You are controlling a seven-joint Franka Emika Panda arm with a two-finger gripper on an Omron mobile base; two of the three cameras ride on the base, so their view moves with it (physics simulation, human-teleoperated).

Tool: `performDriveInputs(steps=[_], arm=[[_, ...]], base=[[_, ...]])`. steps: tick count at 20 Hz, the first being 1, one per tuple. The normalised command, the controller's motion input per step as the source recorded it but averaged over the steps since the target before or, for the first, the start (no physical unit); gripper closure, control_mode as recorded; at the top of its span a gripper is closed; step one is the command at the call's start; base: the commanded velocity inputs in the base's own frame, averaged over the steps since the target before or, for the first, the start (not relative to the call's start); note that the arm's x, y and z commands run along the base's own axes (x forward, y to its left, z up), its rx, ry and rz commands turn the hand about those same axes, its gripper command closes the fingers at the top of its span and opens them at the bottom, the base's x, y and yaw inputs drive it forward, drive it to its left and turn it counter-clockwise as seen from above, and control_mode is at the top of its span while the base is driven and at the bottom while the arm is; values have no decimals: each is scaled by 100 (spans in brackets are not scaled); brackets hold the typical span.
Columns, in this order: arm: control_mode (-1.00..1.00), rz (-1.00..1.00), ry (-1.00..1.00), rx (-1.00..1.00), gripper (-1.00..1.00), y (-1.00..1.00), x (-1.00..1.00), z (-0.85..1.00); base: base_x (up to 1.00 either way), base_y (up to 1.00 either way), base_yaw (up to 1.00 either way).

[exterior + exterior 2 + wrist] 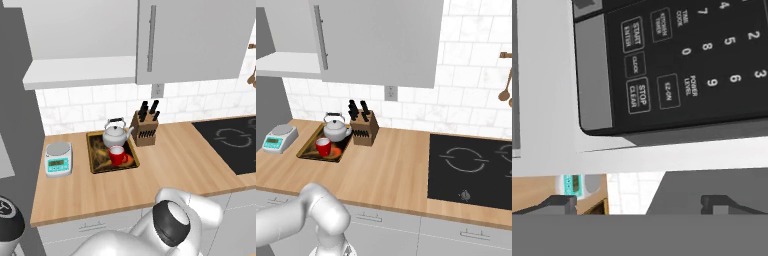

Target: Pick the kettle from the counter and place it on the tray. Then pick the mug from the cabinet and place it on the tray. Then close the cabinet doors.

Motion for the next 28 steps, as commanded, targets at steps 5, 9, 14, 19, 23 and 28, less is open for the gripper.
performDriveInputs(steps=[5,9,14,19,23,28], arm=[[-100,-9,0,0,-100,-4,19,5],[-100,-11,0,0,-100,-24,16,4],[-100,-15,0,0,-100,-42,20,5],[-100,-14,0,0,-100,-52,20,3],[-100,-7,0,0,-100,-64,21,3],[-100,-1,0,0,-100,-67,24,1]], base=[[0,0,0],[0,0,0],[0,0,0],[0,0,0],[0,0,0],[0,0,0]])
